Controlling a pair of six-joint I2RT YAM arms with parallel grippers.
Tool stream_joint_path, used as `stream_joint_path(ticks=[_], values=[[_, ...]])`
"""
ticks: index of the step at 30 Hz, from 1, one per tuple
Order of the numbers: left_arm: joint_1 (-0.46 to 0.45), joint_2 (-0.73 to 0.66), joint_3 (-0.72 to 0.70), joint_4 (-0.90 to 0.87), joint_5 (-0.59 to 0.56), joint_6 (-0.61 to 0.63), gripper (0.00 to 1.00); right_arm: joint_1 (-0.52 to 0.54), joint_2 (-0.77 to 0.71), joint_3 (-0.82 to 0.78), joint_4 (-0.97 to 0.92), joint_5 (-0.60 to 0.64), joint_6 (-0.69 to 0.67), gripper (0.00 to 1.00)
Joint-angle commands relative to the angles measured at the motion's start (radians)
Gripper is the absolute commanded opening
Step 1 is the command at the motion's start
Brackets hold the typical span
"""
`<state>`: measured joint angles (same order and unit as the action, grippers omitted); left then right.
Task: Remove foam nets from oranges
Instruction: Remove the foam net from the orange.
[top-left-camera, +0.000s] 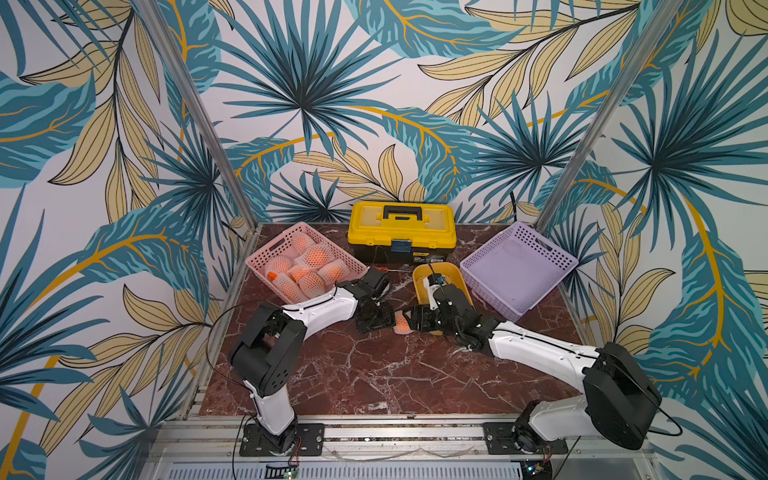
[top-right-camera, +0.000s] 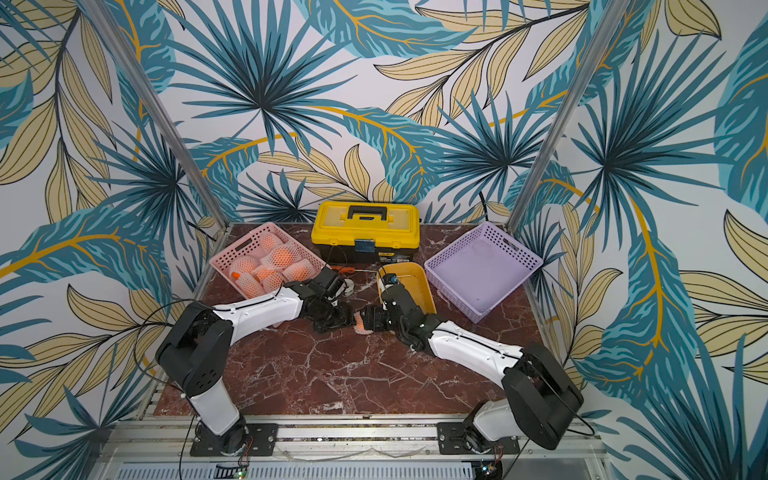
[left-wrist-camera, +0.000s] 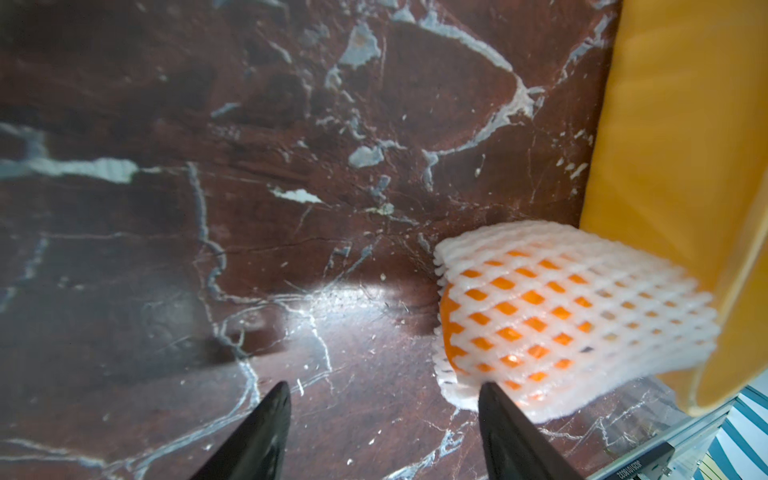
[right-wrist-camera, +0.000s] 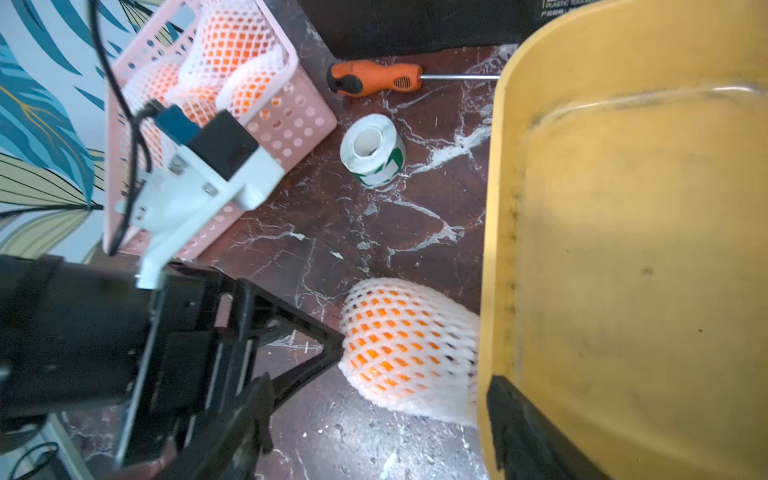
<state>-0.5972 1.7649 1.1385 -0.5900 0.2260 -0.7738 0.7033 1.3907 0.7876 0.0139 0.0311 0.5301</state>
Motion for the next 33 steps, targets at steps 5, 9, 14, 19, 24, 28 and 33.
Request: stream_joint_path(ticks=[5,9,14,19,24,28,33], values=[[0.011,0.030,-0.024,0.006,-0.055,0.026,0.66,0.007,-0.025,-0.063,0.049,-0.103,0.035,0.73],[0.016,0.034,-0.031,0.006,-0.059,0.033,0.64,0.005,0.023,-0.052,0.035,-0.116,0.046,0.69],[0.022,0.024,-0.037,0.004,-0.054,0.036,0.64,0.004,0.042,-0.008,-0.020,-0.017,0.056,0.64],[0.023,-0.068,-0.038,0.000,-0.026,0.039,0.66,0.000,0.025,0.011,-0.062,0.039,0.086,0.61],[0.020,-0.135,0.005,0.003,-0.013,0.047,0.66,0.000,0.019,-0.032,0.007,-0.100,0.160,0.57],[0.014,-0.083,0.058,0.027,0.038,0.037,0.65,0.002,0.030,-0.081,0.063,-0.146,0.220,0.53],[0.006,-0.031,0.076,0.081,0.084,0.010,0.64,0.002,0.001,-0.105,0.044,-0.109,0.230,0.52]])
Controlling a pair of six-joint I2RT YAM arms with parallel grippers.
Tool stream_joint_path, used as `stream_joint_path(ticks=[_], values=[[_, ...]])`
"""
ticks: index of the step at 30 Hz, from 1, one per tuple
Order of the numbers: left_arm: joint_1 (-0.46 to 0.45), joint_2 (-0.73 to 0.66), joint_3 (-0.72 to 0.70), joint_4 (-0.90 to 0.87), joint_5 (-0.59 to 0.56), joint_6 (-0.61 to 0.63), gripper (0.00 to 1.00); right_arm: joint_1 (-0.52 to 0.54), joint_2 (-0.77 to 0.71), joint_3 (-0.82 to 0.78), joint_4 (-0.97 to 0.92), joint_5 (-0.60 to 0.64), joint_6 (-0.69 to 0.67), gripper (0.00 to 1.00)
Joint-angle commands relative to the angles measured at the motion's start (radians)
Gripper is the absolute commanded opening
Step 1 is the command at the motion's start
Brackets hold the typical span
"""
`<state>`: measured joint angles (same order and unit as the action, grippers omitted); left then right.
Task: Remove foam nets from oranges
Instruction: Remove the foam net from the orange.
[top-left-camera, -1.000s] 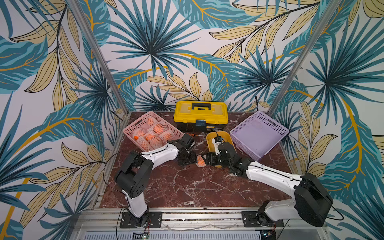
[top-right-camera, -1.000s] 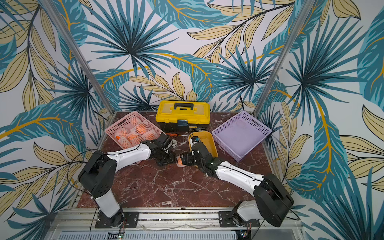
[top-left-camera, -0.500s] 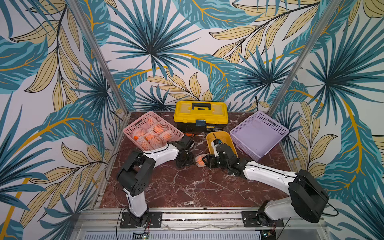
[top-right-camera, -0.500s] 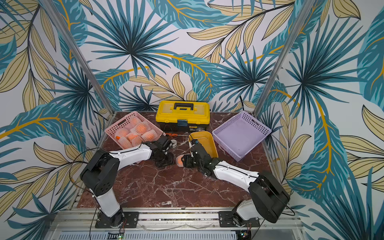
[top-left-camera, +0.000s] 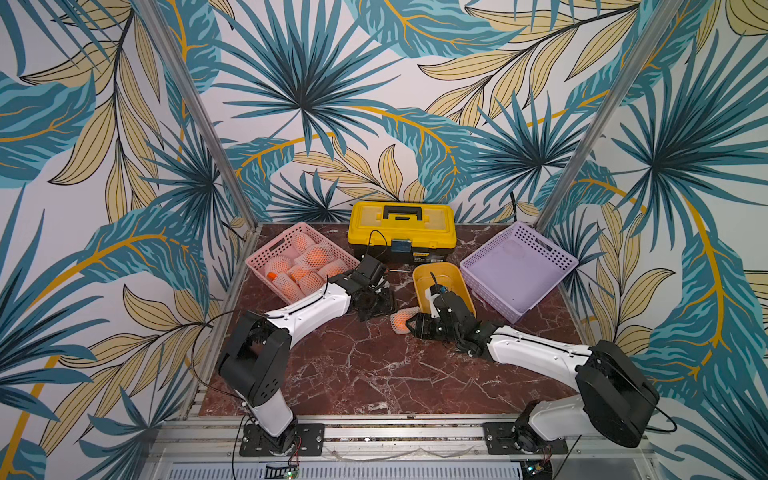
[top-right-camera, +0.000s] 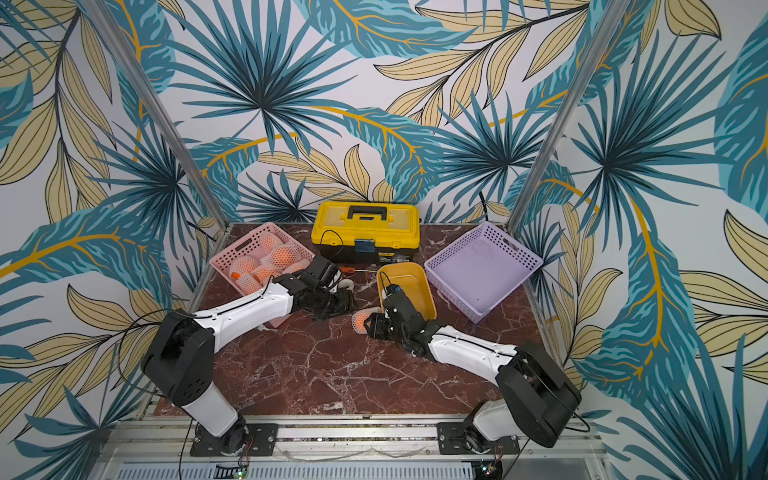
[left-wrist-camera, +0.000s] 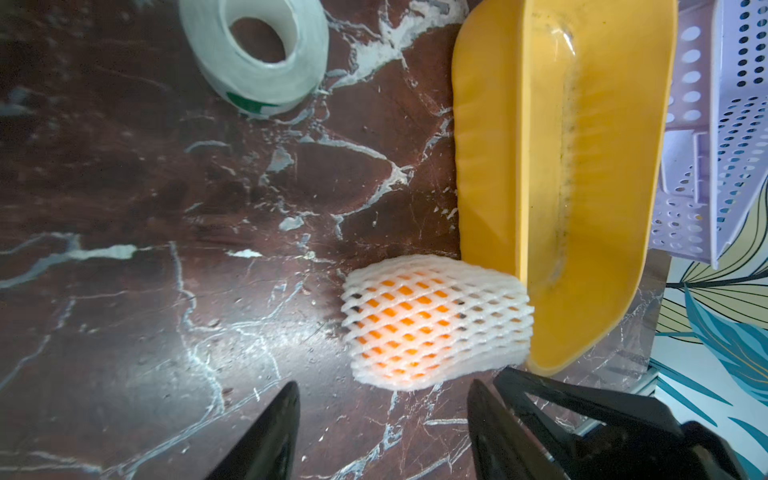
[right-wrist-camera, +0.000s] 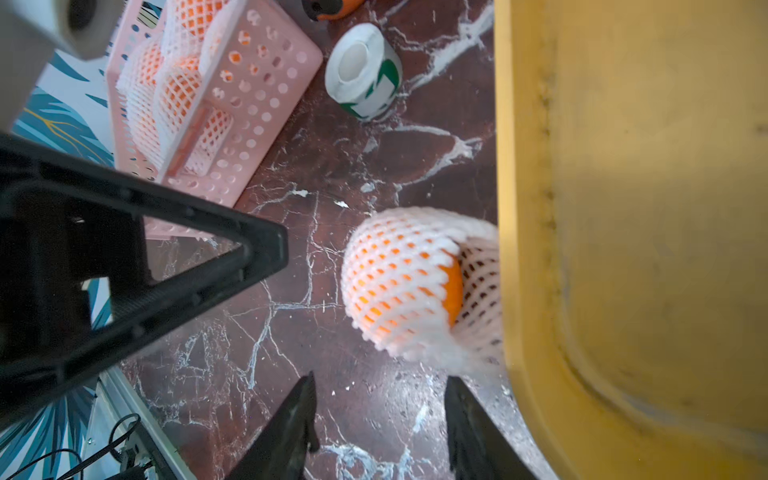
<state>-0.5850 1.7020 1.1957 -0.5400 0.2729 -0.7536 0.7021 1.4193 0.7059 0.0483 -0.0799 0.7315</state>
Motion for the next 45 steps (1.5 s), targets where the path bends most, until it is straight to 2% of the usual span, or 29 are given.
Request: stream_joint_path(ticks=[1,3,5,7,9,15,21,24,32,37,43,45], values=[[-0.011,0.046,0.026,0.031,0.031,-0.007,0.64,0.004,-0.032,-0.026,0.004,0.016,0.029,0.52],[-0.015,0.072,0.037,0.031,0.032,-0.005,0.63,0.004,-0.026,-0.020,-0.022,0.045,0.044,0.53],[-0.015,0.095,0.039,0.032,0.038,-0.003,0.62,0.004,0.001,-0.007,-0.043,0.068,0.066,0.63],[-0.015,0.103,0.033,0.034,0.033,-0.001,0.62,0.004,0.018,-0.003,-0.031,0.089,0.098,0.65],[-0.015,0.104,0.024,0.034,0.026,0.005,0.62,0.004,0.032,-0.002,-0.020,0.139,0.126,0.73],[-0.015,0.104,0.000,0.035,0.032,0.019,0.62,0.003,0.103,0.051,0.024,0.165,0.114,0.73],[-0.013,0.099,-0.016,0.037,0.027,0.034,0.61,0.002,0.144,0.032,0.135,0.205,0.096,0.65],[-0.009,0.084,-0.035,0.048,0.032,0.037,0.62,0.002,0.163,0.038,0.176,0.202,0.060,0.56],[0.021,0.001,-0.142,0.154,0.083,-0.006,0.68,0.007,0.162,0.053,0.190,0.130,0.003,0.16],[0.024,-0.065,-0.208,0.241,0.110,-0.065,0.72,0.031,0.114,0.056,0.174,0.120,-0.027,0.00],[0.037,-0.142,-0.270,0.328,0.144,-0.156,0.83,0.035,0.102,0.060,0.198,0.087,-0.033,0.00],[0.043,-0.172,-0.294,0.351,0.145,-0.208,0.92,0.035,0.101,0.060,0.219,0.066,-0.032,0.00]])
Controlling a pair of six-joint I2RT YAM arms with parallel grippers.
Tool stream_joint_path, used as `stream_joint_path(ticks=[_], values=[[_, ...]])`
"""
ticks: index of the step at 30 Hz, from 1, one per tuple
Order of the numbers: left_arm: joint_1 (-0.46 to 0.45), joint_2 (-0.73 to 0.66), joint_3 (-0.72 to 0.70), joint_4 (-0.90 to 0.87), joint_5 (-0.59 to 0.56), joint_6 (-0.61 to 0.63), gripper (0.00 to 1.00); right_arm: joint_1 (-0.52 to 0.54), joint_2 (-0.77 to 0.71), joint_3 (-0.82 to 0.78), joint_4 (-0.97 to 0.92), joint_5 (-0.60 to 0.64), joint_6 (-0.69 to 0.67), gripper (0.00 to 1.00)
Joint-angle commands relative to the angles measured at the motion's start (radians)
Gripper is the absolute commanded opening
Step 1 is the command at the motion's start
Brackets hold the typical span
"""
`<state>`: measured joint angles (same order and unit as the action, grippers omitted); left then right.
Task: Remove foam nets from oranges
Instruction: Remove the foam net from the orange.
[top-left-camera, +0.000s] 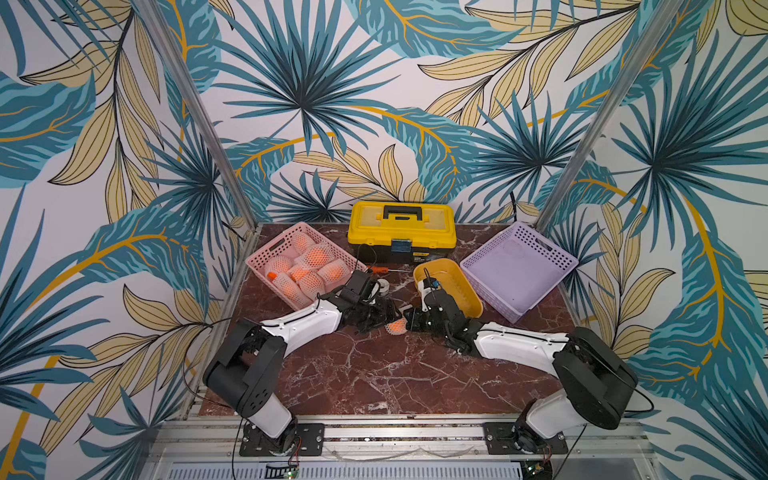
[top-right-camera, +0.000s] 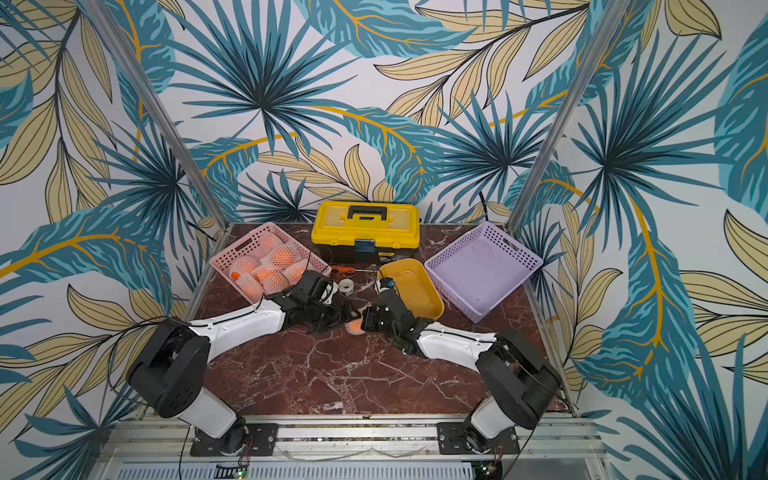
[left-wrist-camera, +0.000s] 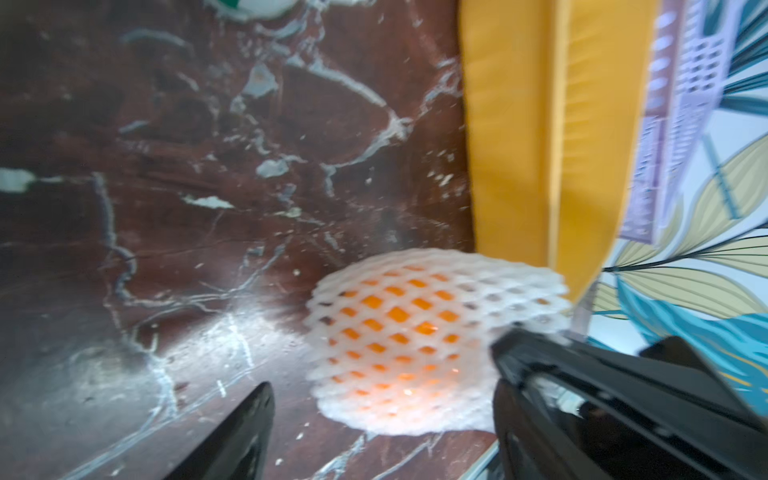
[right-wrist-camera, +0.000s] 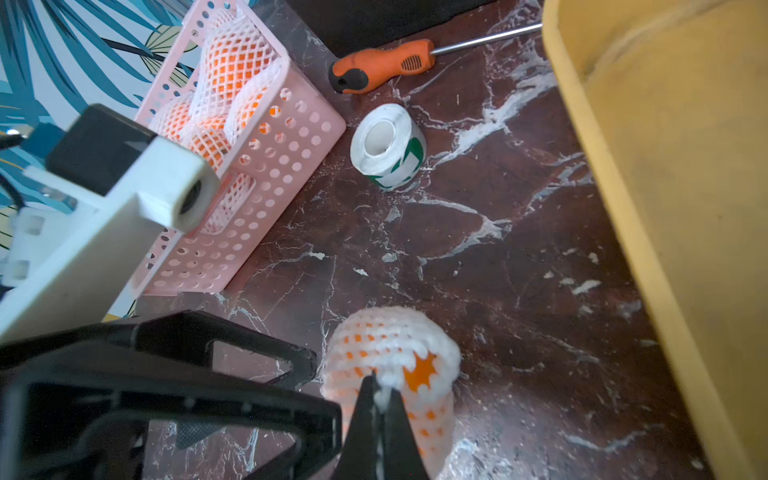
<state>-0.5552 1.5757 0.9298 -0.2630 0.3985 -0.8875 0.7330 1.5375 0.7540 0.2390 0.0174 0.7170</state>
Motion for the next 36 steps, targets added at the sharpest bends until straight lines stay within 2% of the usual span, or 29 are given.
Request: stream_joint_path(ticks=[1,4,8,13,16,20,22,24,28,36], values=[[0.017,-0.058,-0.049,0.107,0.031,-0.119,0.95,0.005,-0.017,0.012,0.038,-0.042,-0.017,0.00],[0.035,-0.071,-0.095,0.217,0.088,-0.254,1.00,0.008,-0.015,0.013,0.058,-0.057,-0.026,0.00],[0.035,-0.065,-0.079,0.232,0.131,-0.337,0.99,0.017,-0.014,0.012,0.064,-0.040,-0.058,0.00],[0.035,-0.098,-0.075,0.196,0.110,-0.355,0.85,0.026,-0.014,0.017,0.053,-0.009,-0.090,0.00],[0.037,-0.078,-0.065,0.143,0.102,-0.328,0.70,0.028,-0.020,0.009,0.083,-0.021,-0.104,0.00],[0.037,-0.044,-0.073,0.145,0.112,-0.321,0.68,0.028,-0.015,0.006,0.109,-0.060,-0.142,0.00],[0.040,-0.029,-0.064,0.159,0.135,-0.314,0.72,0.028,-0.009,0.002,0.131,-0.099,-0.165,0.00],[0.041,-0.020,-0.052,0.160,0.152,-0.310,0.85,0.028,-0.001,-0.006,0.159,-0.125,-0.189,0.00],[0.044,-0.019,-0.049,0.159,0.159,-0.331,1.00,0.030,0.012,-0.007,0.160,-0.137,-0.232,0.00],[0.046,0.003,-0.042,0.159,0.207,-0.396,1.00,0.044,0.026,-0.005,0.120,-0.065,-0.333,0.00]])
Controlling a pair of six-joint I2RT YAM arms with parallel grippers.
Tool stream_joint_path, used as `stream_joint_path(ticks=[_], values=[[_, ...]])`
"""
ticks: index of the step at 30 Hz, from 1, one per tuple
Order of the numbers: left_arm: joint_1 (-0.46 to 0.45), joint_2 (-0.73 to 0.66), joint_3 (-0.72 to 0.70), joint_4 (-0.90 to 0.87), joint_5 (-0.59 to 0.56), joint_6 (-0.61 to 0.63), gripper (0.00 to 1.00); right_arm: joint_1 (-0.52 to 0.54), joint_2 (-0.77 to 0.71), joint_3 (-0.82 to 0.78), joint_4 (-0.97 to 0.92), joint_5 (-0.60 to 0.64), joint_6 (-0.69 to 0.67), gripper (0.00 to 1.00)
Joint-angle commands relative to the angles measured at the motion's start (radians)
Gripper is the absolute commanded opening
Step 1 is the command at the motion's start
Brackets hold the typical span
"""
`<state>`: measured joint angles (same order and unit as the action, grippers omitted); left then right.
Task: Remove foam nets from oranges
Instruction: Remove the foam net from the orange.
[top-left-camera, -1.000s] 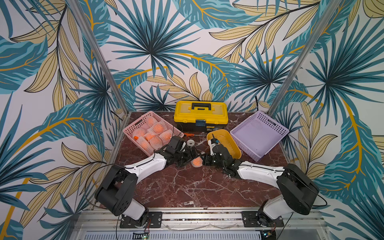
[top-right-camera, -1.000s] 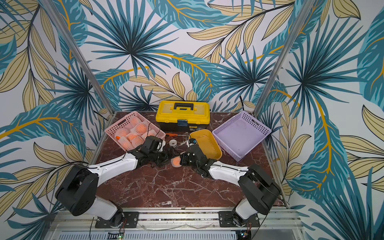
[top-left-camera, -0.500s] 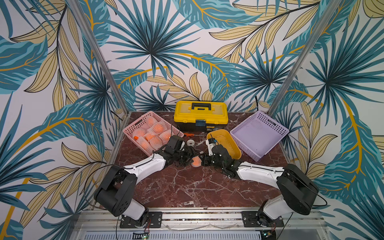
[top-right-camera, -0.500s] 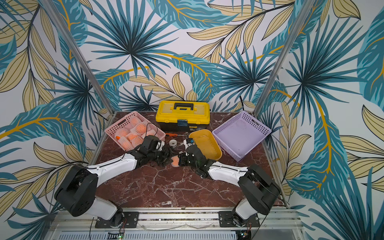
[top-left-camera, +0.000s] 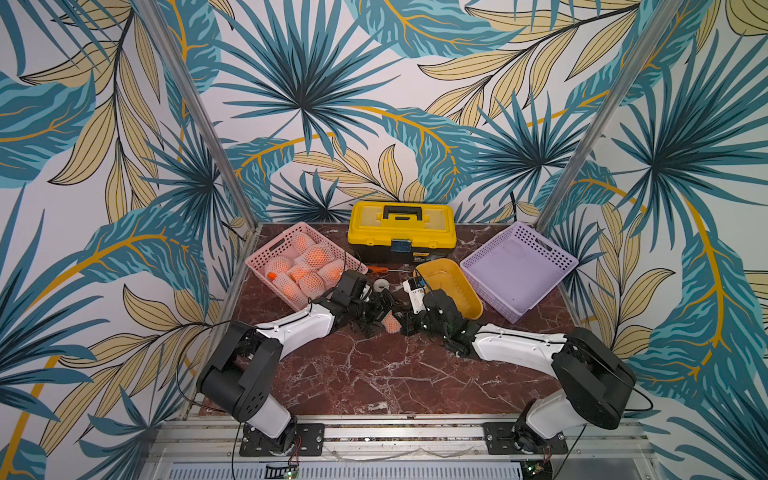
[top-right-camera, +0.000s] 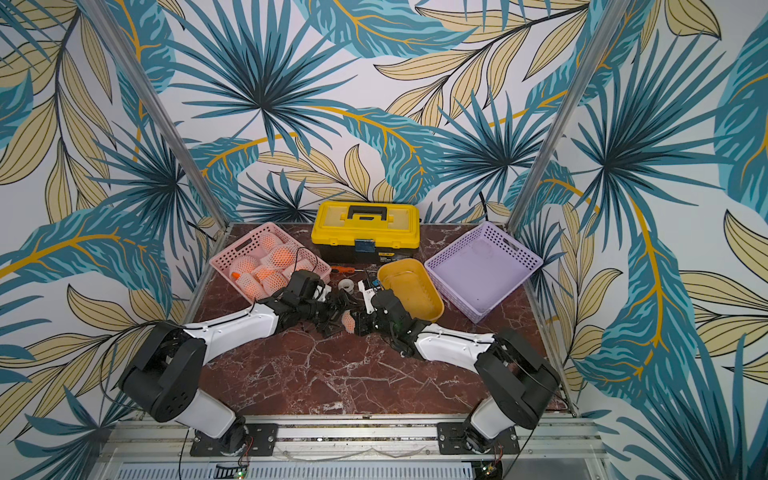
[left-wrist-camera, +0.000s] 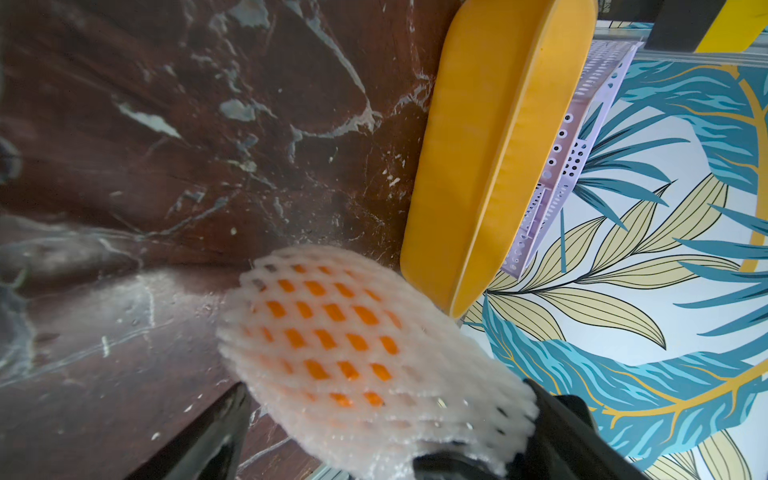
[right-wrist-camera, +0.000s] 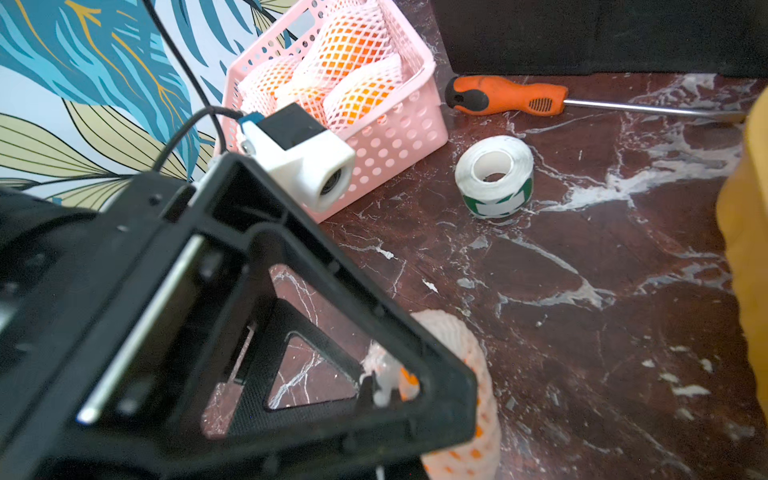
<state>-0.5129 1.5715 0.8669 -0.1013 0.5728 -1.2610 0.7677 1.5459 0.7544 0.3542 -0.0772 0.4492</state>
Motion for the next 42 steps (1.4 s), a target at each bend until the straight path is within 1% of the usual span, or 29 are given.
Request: stream_joint_path(ticks=[1,3,8,9,10,12,15,17,20,22,23,25,26,28,31,32,34,36,37,39,42], values=[[0.004,0.011,0.021,-0.003,0.040,-0.027,0.99,0.012,0.019,-0.006,0.003,0.037,-0.078,0.00],[0.004,0.022,0.019,-0.003,0.045,-0.037,0.95,0.019,0.020,-0.010,0.009,0.047,-0.100,0.00],[0.004,0.051,0.014,-0.004,0.051,-0.056,0.78,0.029,0.030,-0.010,0.018,0.048,-0.152,0.00],[0.002,0.056,0.015,-0.004,0.051,-0.057,0.76,0.030,0.031,-0.009,0.019,0.044,-0.158,0.01],[0.004,0.059,0.018,-0.004,0.053,-0.055,0.73,0.058,0.034,-0.012,0.022,0.042,-0.161,0.02],[0.004,0.061,0.018,-0.005,0.054,-0.055,0.67,0.061,0.037,-0.013,0.026,0.029,-0.168,0.05],[0.004,0.062,0.015,-0.009,0.052,-0.055,0.51,0.064,0.042,-0.011,0.019,0.013,-0.178,0.07],[0.003,0.060,0.012,-0.010,0.049,-0.054,0.40,0.063,0.043,-0.010,0.016,0.005,-0.181,0.11],[0.003,0.055,0.014,-0.027,0.040,-0.049,0.30,0.064,0.040,-0.013,0.015,0.017,-0.166,0.15],[0.004,0.055,0.014,-0.034,0.036,-0.047,0.27,0.063,0.037,-0.015,0.016,0.022,-0.153,0.21],[0.004,0.056,0.015,-0.039,0.035,-0.045,0.24,0.063,0.036,-0.015,0.011,0.021,-0.145,0.27],[0.003,0.055,0.018,-0.050,0.033,-0.038,0.17,0.064,0.029,-0.013,-0.003,0.018,-0.129,0.42],[0.005,0.055,0.019,-0.059,0.030,-0.034,0.14,0.064,0.020,-0.015,-0.007,0.016,-0.118,0.48],[0.007,0.052,0.023,-0.074,0.027,-0.024,0.09,0.064,-0.013,-0.036,0.005,0.007,-0.095,0.55],[0.017,0.048,0.033,-0.096,0.033,-0.005,0.01,0.052,-0.076,-0.085,0.033,0.023,-0.039,0.67],[0.019,0.048,0.038,-0.104,0.036,0.004,0.00,0.044,-0.094,-0.094,0.033,0.017,-0.012,0.68],[0.026,0.043,0.048,-0.127,0.040,0.026,0.00,-0.023,-0.113,-0.094,0.006,-0.031,0.063,0.68],[0.031,0.038,0.061,-0.154,0.043,0.049,0.00,-0.077,-0.104,-0.070,-0.055,-0.065,0.135,0.68],[0.036,0.035,0.063,-0.162,0.049,0.054,0.00,-0.107,-0.092,-0.048,-0.092,-0.105,0.167,0.68],[0.041,0.027,0.060,-0.165,0.054,0.055,0.00,-0.144,-0.068,-0.030,-0.095,-0.196,0.199,0.70],[0.046,0.019,0.061,-0.165,0.063,0.051,0.00,-0.146,-0.056,-0.049,-0.045,-0.209,0.175,0.79]])
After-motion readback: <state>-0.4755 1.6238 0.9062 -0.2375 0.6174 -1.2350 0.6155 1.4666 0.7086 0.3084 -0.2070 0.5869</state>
